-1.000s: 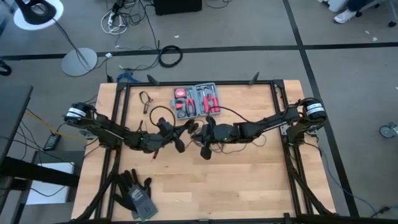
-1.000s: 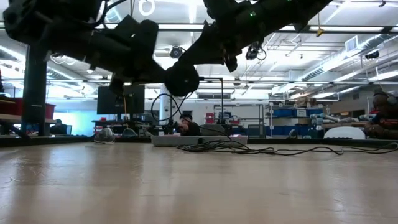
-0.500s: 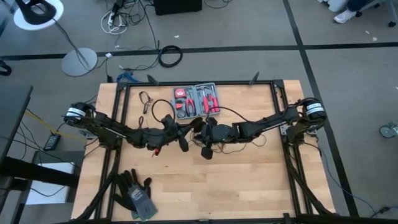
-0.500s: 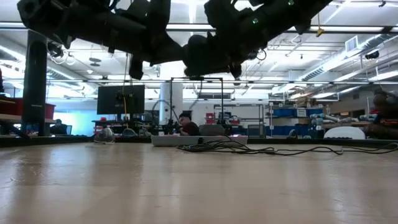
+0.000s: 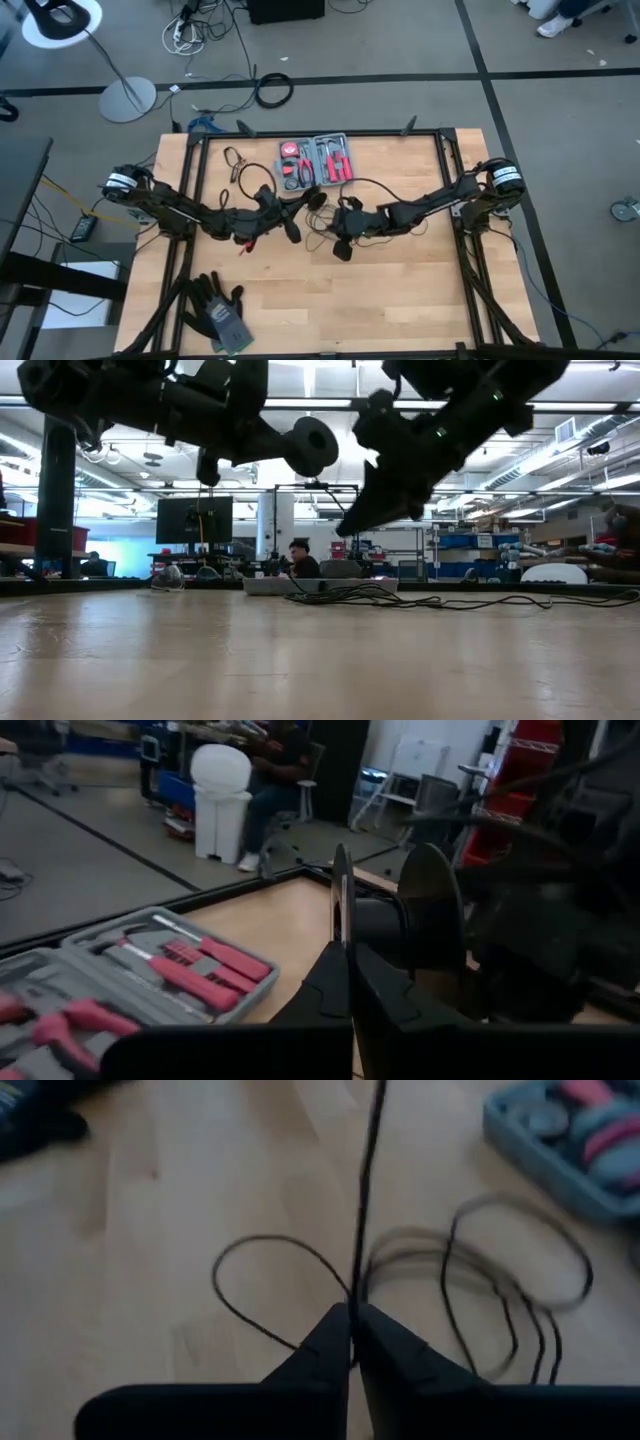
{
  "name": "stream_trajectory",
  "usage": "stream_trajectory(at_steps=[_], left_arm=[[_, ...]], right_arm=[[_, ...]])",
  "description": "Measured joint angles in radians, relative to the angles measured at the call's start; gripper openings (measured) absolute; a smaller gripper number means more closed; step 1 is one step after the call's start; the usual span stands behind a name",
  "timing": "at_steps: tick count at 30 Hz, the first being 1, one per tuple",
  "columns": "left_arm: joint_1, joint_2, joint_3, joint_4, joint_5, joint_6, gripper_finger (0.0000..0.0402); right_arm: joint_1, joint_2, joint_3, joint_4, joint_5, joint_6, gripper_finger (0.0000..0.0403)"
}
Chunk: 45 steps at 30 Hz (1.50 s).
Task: Coil cords
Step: Coil the black wire onto the black spool
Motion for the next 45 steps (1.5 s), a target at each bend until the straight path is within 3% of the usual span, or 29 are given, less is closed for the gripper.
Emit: stream_trajectory(at_steps=[10, 16, 21, 26, 29, 35, 40, 45], left_arm=[[-0.045, -0.001, -0.143, 0.245, -0.043, -0.003, 0.0000], [-0.056, -0.001, -0.216, 0.392, -0.049, -0.003, 0.0000], [-0.056, -0.001, -0.260, 0.505, -0.048, 0.007, 0.0000], [-0.056, -0.001, -0.279, 0.582, -0.049, 0.051, 0.0000], [-0.056, -0.001, -0.277, 0.610, -0.041, 0.068, 0.0000], [-0.056, -0.005, -0.276, 0.628, -0.025, 0.082, 0.0000], [-0.056, -0.007, -0.265, 0.633, -0.007, 0.081, 0.0000], [-0.056, -0.007, -0.251, 0.634, 0.027, 0.095, 0.0000]], right_arm=[[0.075, -0.012, -0.178, 0.061, 0.000, 0.201, 0.0023], [0.174, -0.136, -0.312, 0.015, 0.030, 0.405, 0.0021], [0.265, -0.308, -0.415, 0.005, 0.237, 0.514, 0.0009], [0.273, -0.367, -0.453, 0.155, 0.465, 0.433, 0.0002], [0.221, -0.302, -0.453, 0.357, 0.468, 0.291, 0.0005], [0.101, -0.059, -0.407, 0.737, 0.279, 0.032, 0.0032], [0.023, 0.131, -0.274, 0.826, 0.137, -0.078, 0.0077], [-0.019, 0.239, -0.139, 0.829, 0.111, -0.173, 0.0126]])
